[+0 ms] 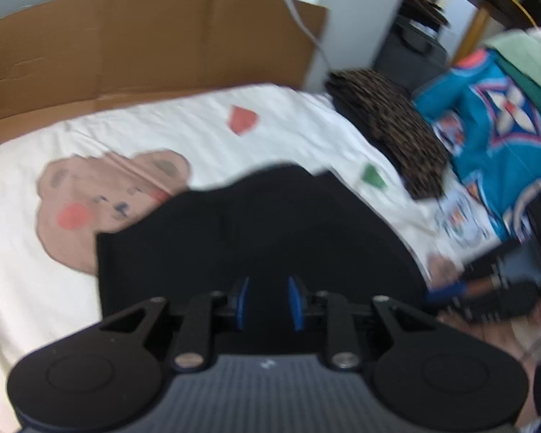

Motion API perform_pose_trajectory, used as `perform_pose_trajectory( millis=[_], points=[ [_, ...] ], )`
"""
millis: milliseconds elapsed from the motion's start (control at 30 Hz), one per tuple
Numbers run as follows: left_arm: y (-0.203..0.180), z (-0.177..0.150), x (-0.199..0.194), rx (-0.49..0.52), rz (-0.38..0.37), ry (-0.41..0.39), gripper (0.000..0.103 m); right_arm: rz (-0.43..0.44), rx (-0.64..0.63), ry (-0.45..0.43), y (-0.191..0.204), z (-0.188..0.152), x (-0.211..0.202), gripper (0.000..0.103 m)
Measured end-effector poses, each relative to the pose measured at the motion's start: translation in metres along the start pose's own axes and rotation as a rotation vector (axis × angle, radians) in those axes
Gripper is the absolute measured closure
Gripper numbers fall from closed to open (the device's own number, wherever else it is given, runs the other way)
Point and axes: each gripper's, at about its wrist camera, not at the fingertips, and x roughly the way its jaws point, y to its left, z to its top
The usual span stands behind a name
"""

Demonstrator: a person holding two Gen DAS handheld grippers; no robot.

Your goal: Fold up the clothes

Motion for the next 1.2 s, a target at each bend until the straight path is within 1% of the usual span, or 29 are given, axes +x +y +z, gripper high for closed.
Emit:
perform_pose_trajectory(
  millis=[233,300,367,433,600,767,833,867,900,1000,1067,1167,1200],
  points=[
    [-0.034,-0.044,0.012,0.155,-0.063,0.098,0.075,0.002,0.005,0.004,0.000,0.001,0.002,0.081],
    [-0.036,-0.056,0.011,0.193,-0.075,0.132,0.075,0.002,0.003,0.002,0.000,0.001,0.002,0.082],
    [-0.031,-0.067,0.010,0.220,-0.067,0.166,0.075,0.003,0.002,0.001,0.000,0.001,0.002,0.082],
    [-0.025,-0.076,0.005,0.222,-0.061,0.187,0.076,0.004,0.004,0.001,0.000,0.001,0.003,0.082],
    [-0.009,-0.093,-0.006,0.208,-0.032,0.224,0.076,0.006,0.004,-0.003,-0.001,0.000,0.003,0.082],
    [0.008,-0.107,-0.014,0.140,-0.017,0.260,0.073,0.007,0.002,-0.001,-0.003,0.000,0.003,0.082],
    [0.012,-0.110,-0.017,0.124,-0.004,0.265,0.077,0.010,0.012,0.001,-0.004,0.001,0.001,0.082],
    [0.013,-0.112,-0.019,0.128,0.010,0.268,0.085,0.011,0.019,0.002,-0.005,0.002,0.000,0.082],
    [0.015,-0.113,-0.021,0.120,0.020,0.273,0.088,0.011,0.029,0.001,-0.005,0.003,-0.002,0.082],
    [0.027,-0.115,-0.032,0.061,0.044,0.284,0.088,0.009,0.051,-0.006,-0.008,0.004,-0.013,0.081],
    [0.036,-0.117,-0.039,0.013,0.059,0.288,0.088,0.023,0.089,-0.011,-0.012,0.004,-0.022,0.078],
    [0.046,-0.119,-0.048,-0.045,0.074,0.285,0.086,0.079,0.199,0.002,-0.025,0.001,-0.028,0.077],
    [0.049,-0.120,-0.050,-0.069,0.070,0.278,0.085,0.095,0.236,0.007,-0.029,-0.002,-0.029,0.074]
  ],
)
